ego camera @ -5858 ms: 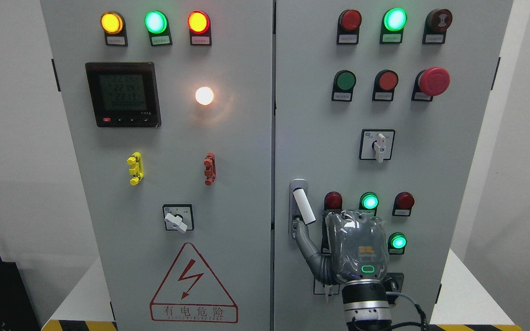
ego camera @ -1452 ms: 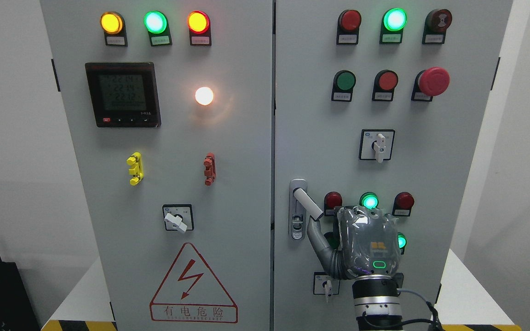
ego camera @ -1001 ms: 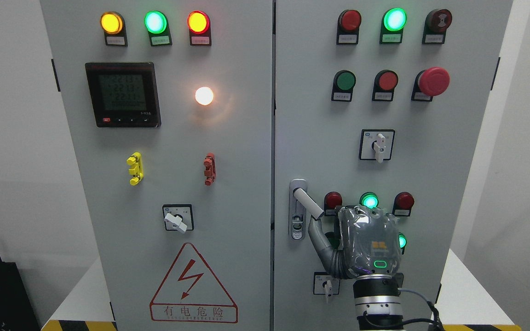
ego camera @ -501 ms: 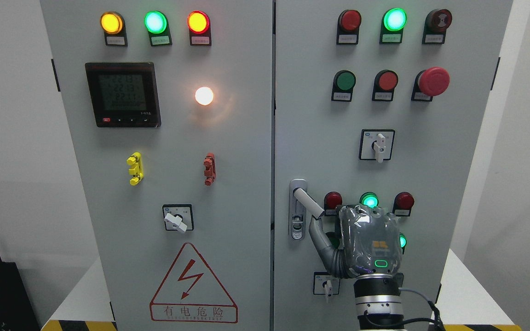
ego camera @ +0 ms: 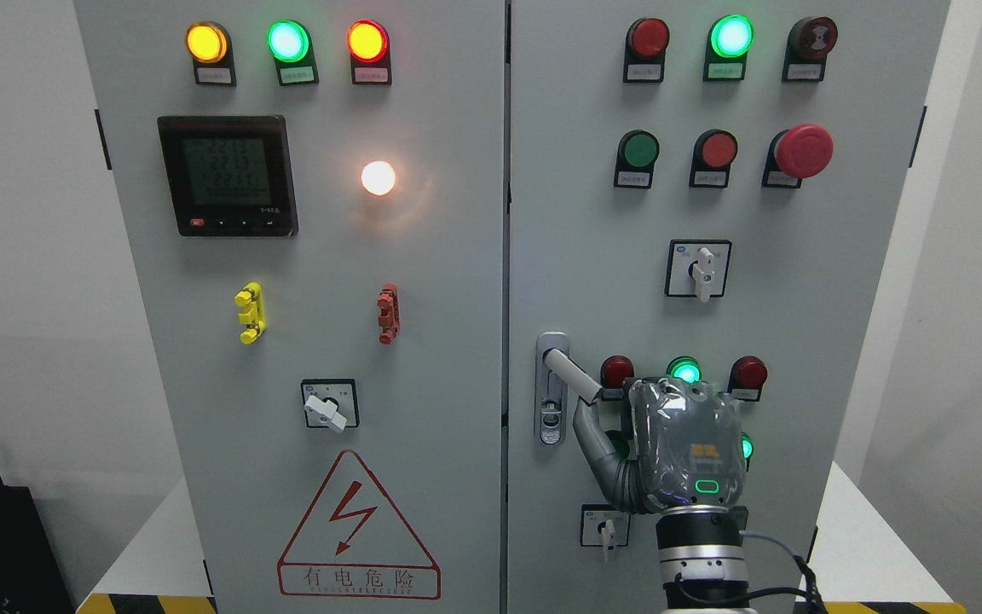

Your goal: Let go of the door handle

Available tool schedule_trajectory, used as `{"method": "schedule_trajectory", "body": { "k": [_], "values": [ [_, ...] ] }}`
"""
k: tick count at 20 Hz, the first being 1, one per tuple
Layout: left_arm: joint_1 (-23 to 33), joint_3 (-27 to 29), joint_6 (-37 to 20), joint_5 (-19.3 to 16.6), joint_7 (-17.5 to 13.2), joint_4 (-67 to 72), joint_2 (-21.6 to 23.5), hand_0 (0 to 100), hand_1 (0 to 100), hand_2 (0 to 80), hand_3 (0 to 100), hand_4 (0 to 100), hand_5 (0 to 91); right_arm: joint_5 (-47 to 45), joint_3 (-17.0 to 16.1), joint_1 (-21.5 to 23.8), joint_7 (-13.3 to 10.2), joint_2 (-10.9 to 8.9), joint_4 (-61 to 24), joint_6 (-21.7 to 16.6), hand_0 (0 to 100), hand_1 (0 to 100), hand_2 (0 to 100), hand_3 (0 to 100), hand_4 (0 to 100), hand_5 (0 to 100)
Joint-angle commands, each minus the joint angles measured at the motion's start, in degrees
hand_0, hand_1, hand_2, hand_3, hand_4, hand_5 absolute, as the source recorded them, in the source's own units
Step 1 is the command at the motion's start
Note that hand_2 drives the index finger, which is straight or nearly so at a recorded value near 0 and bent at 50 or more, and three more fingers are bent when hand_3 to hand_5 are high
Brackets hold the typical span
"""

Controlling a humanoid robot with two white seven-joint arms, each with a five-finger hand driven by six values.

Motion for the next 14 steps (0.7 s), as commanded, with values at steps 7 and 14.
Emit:
{"method": "schedule_trajectory", "body": {
  "k": [7,14],
  "values": [
    [-0.18,0.09,0.04,0.00,0.01,0.53,0.00,12,39,0.0,0,0,0.0,0.00,-0.40,-0.12,-0.02,0.00,0.00,-0.03,54,11,87,100,100,100],
    [-0.18,0.09,0.04,0.00,0.01,0.53,0.00,12,39,0.0,0,0,0.0,0.00,-0.49,-0.56,-0.02,-0.09,0.00,-0.03,54,11,87,100,100,100]
  ]
}}
